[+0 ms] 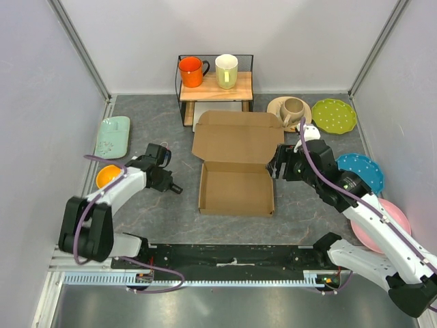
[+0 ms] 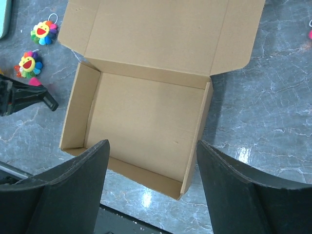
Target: Fold the paper box
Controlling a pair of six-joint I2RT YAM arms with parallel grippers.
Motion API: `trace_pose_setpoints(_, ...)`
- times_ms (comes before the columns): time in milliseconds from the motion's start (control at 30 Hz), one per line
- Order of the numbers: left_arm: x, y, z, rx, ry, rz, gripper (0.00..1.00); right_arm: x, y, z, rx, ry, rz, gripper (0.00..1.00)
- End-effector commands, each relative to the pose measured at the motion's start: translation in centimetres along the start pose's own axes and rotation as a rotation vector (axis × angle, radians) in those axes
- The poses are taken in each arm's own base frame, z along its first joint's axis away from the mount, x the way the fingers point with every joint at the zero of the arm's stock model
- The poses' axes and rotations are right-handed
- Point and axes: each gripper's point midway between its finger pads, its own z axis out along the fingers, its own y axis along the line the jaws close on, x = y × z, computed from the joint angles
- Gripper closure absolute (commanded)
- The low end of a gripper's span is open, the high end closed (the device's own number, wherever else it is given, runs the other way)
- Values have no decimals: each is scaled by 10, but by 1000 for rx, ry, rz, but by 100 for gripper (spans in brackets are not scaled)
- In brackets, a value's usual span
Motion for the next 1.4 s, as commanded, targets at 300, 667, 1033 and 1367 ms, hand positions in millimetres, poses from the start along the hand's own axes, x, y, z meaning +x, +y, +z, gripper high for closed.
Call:
trace_pose_setpoints(300, 50, -81, -156, 560, -84, 594, 98, -21, 2, -9, -7, -103, 35, 22)
trace_pose_setpoints(667, 4, -54, -133, 340, -260, 498, 36, -11, -5, -20, 2, -99, 76, 22)
trace_pose_setpoints(1033, -58, -138, -83, 421, -256, 615, 25, 0, -9, -21, 14, -63, 63, 23)
trace_pose_setpoints(1367, -60, -195, 1, 296, -178, 782, 30, 13, -12, -13, 31, -3, 52, 22)
